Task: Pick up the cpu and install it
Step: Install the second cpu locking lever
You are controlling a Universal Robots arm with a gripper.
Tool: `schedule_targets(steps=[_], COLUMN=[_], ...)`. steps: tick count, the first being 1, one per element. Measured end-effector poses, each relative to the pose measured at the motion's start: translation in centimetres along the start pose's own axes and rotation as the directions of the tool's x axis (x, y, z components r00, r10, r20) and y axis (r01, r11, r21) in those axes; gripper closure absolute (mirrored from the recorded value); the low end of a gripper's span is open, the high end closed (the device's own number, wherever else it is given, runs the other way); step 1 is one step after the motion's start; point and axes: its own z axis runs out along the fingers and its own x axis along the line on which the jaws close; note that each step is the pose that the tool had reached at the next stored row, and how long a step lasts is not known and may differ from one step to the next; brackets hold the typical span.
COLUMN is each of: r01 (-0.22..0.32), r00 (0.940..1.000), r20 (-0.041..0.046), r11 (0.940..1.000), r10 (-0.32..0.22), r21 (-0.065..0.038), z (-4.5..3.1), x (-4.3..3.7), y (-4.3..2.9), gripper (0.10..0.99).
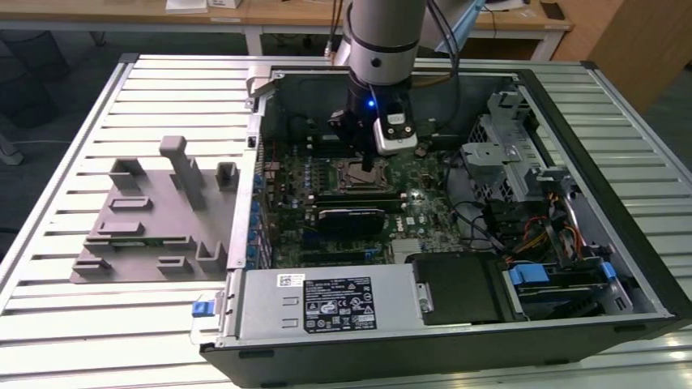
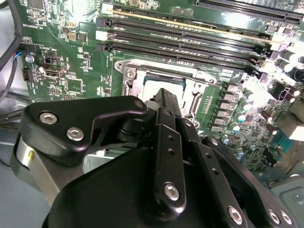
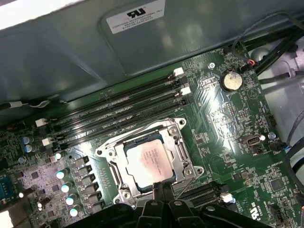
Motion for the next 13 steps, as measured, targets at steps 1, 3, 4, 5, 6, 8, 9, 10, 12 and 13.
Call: schedule_targets(steps=[1, 3, 4, 5, 6, 8, 9, 10, 12, 13], r01=[0.0, 0.0, 0.0, 0.0, 0.0, 0.0, 0.0, 0.0, 0.0, 0.0], r00=[1.0, 1.0, 1.0, 1.0, 1.0, 1.0, 1.0, 1.0, 1.0, 1.0], r20=[0.0, 0.0, 0.0, 0.0, 0.0, 0.0, 0.0, 0.0, 0.0, 0.0], r11=[1.0, 1.0, 1.0, 1.0, 1.0, 1.0, 1.0, 1.0, 1.0, 1.0], r10=[0.0, 0.0, 0.0, 0.0, 0.0, 0.0, 0.0, 0.0, 0.0, 0.0], r21=[0.0, 0.0, 0.0, 0.0, 0.0, 0.0, 0.0, 0.0, 0.0, 0.0], z=[0.0, 0.0, -0.01, -0.01, -0.01, -0.01, -0.01, -0.02, -0.02, -0.03], x=[-0.01, -0.04, -0.06, -0.07, -0.09, -0.13, -0.15, -0.18, -0.26, -0.3], y=[-0.04, -0.11, -0.15, -0.18, -0.22, -0.32, -0.38, -0.47, -0.68, -0.78], gripper=[0.98, 0.98, 0.98, 0.98, 0.98, 0.98, 0.98, 0.98, 0.98, 0.98])
